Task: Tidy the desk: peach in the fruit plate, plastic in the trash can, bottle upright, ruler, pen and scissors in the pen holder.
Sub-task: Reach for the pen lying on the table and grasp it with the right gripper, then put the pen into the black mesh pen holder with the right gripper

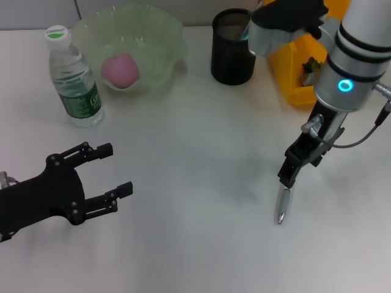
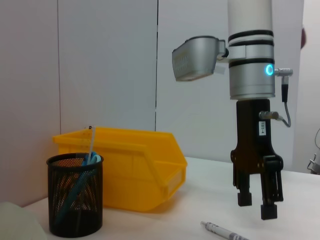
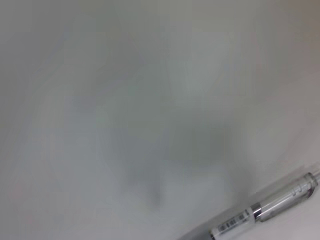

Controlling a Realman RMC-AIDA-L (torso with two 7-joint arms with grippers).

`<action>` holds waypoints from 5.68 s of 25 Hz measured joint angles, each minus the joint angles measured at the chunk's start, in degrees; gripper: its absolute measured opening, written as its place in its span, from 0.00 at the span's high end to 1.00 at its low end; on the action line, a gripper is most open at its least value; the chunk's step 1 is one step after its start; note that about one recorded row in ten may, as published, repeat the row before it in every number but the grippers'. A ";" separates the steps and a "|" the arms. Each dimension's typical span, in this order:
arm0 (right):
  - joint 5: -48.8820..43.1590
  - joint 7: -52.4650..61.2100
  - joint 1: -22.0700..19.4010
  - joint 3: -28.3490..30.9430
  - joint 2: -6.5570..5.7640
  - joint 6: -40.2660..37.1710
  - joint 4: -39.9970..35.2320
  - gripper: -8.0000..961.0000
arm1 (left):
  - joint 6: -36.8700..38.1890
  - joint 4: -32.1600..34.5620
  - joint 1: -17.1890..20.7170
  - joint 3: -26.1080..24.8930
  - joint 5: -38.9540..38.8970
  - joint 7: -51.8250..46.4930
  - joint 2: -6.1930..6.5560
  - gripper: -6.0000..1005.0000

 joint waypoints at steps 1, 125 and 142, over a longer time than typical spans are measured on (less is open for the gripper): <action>0.17 0.27 -0.45 -1.02 0.03 1.20 0.29 0.24 | -0.01 0.00 0.00 0.00 -0.01 0.05 0.00 0.20; 7.26 2.81 -7.01 -17.94 0.06 13.35 -2.07 0.77 | 2.38 0.48 0.35 -0.87 -0.21 0.01 0.35 0.20; 7.86 0.65 -11.02 -13.61 -0.39 12.15 -10.51 0.85 | 2.36 0.64 0.22 -0.88 -0.47 -0.11 0.35 0.20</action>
